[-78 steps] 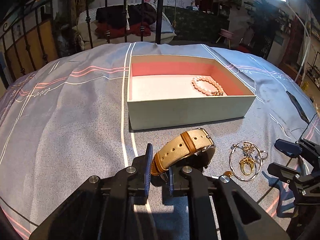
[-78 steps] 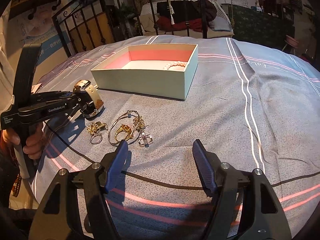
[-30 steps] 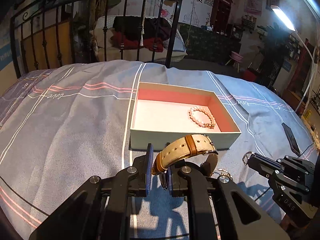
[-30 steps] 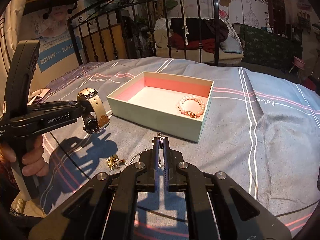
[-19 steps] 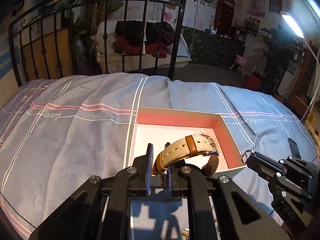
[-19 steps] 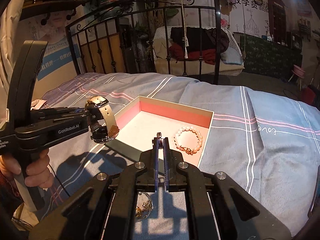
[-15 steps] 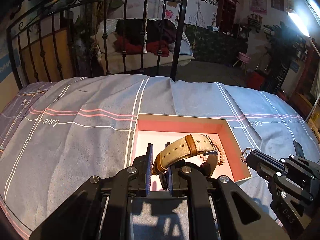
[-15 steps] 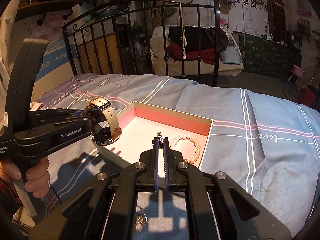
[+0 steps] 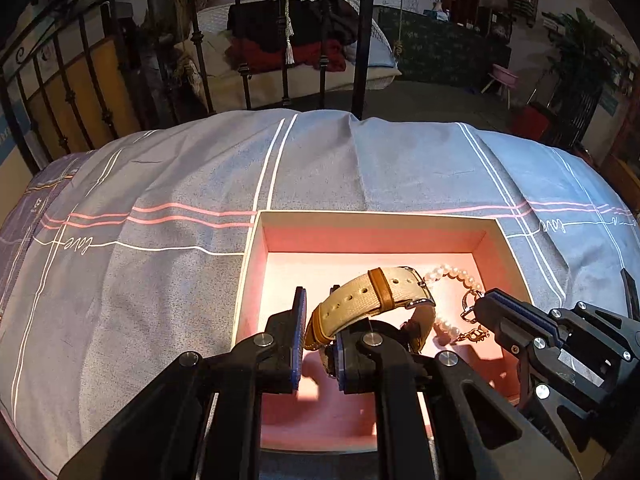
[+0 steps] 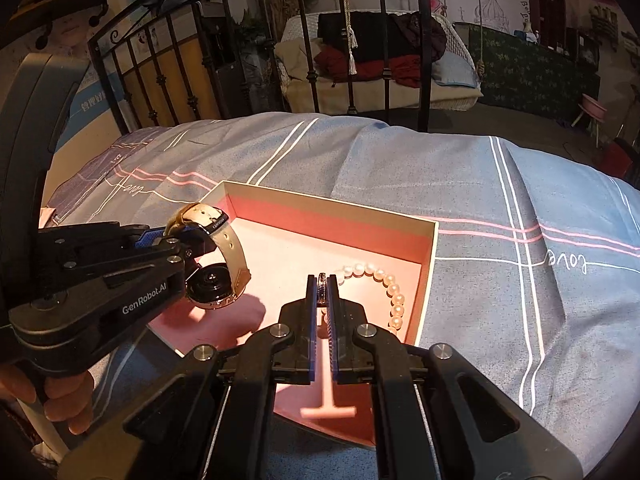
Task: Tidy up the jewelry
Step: 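Lower the watch and pendant into the box and open both tools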
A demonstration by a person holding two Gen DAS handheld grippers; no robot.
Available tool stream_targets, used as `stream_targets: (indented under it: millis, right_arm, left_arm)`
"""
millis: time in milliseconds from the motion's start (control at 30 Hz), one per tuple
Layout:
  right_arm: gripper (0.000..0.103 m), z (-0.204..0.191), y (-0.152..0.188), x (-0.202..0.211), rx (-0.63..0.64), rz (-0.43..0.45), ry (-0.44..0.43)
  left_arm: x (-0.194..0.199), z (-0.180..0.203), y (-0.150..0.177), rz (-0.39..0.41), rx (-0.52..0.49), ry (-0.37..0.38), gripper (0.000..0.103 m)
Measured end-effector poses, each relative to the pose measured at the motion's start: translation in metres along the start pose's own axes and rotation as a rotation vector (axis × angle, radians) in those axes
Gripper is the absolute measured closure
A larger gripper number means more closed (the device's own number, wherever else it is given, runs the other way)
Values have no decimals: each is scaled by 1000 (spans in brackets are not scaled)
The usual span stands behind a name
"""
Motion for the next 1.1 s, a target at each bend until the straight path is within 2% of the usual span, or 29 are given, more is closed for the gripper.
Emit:
stream_targets:
  millis: [267, 700, 833, 933, 967, 1000, 1033, 1067, 1100]
  right_arm:
    - [98, -2, 7, -11, 14, -32, 1]
    - [98, -4, 14, -16, 36, -59, 17]
    - [98, -4, 13, -9, 49, -39, 35]
    - [95, -2, 6, 8, 38, 6, 44]
    - [83, -1, 4, 16, 36, 22, 48]
    - [57, 0, 2, 24, 33, 37, 56]
    - [45, 1, 1, 35, 31, 61, 69]
    - [40, 1, 1, 47, 32, 94, 76]
    - [40, 0, 2, 58, 32, 115, 74]
  left_arm:
    - [-19, -1, 11, -54, -10, -24, 92]
    - [-24, -1, 13, -51, -41, -65, 90]
    - [-17, -4, 13, -62, -6, -28, 84]
    - [2, -3, 9, -22, -14, -8, 77]
    - [10, -2, 8, -6, -16, 3, 69]
    - [20, -1, 7, 12, -20, 21, 62]
    - [32, 0, 7, 41, -22, 35, 52]
    - [45, 1, 6, 76, -26, 50, 47]
    - [56, 3, 7, 104, -37, 65, 45]
Point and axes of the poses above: each gripper's, at about its wrist camera, not at the fingertips, and x roughly against the way its jaws point, z to its right, y to its underside, the point moved 8 cm from there along -x, roughly the way its jaws point, and after that the axes turned 9 degrees about x, right-handed, at the moved point
